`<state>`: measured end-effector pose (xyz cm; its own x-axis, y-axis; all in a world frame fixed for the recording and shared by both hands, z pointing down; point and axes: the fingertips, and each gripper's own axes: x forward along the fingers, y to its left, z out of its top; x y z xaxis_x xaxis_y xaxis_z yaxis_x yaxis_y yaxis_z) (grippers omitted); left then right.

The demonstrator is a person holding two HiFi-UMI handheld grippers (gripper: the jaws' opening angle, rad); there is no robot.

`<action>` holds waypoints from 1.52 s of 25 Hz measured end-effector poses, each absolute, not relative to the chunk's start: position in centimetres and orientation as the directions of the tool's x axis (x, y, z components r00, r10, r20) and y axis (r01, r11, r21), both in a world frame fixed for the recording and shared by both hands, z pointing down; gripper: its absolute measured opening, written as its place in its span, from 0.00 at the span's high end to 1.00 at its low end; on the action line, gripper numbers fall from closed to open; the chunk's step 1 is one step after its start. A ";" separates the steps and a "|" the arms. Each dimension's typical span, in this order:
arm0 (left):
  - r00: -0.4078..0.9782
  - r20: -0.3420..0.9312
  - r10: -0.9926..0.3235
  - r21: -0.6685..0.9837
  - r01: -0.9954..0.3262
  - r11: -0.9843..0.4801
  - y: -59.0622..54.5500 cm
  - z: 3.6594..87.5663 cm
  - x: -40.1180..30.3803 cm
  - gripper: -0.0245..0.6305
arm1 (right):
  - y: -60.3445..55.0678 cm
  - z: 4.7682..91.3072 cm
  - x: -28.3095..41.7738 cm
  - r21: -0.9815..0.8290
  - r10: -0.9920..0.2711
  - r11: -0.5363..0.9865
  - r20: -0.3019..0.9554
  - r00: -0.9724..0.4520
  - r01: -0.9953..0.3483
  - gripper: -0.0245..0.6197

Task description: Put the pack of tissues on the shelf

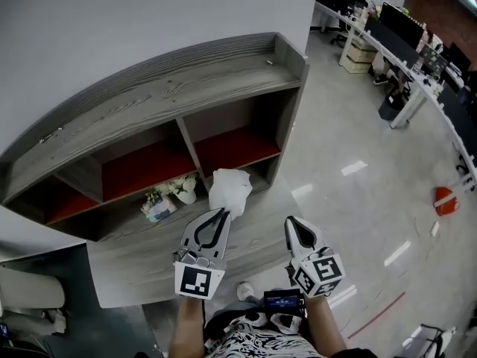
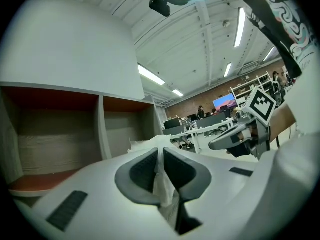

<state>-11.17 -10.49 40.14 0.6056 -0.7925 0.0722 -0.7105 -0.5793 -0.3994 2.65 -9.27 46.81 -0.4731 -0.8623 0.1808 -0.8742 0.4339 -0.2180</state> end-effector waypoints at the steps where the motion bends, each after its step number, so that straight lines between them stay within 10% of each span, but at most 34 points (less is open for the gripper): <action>1: 0.609 0.073 -0.789 -0.400 -0.707 -0.583 -10.8 40.2 -11.0 0.91 | -9.5 46.7 2.8 -0.217 -0.864 0.430 0.181 -0.469 -0.876 0.96; 38: 0.535 0.112 -0.838 -0.408 -0.744 -0.529 -19.8 41.4 -7.5 0.92 | -20.1 46.2 5.7 -0.239 -0.821 0.513 0.144 -0.552 -0.824 0.96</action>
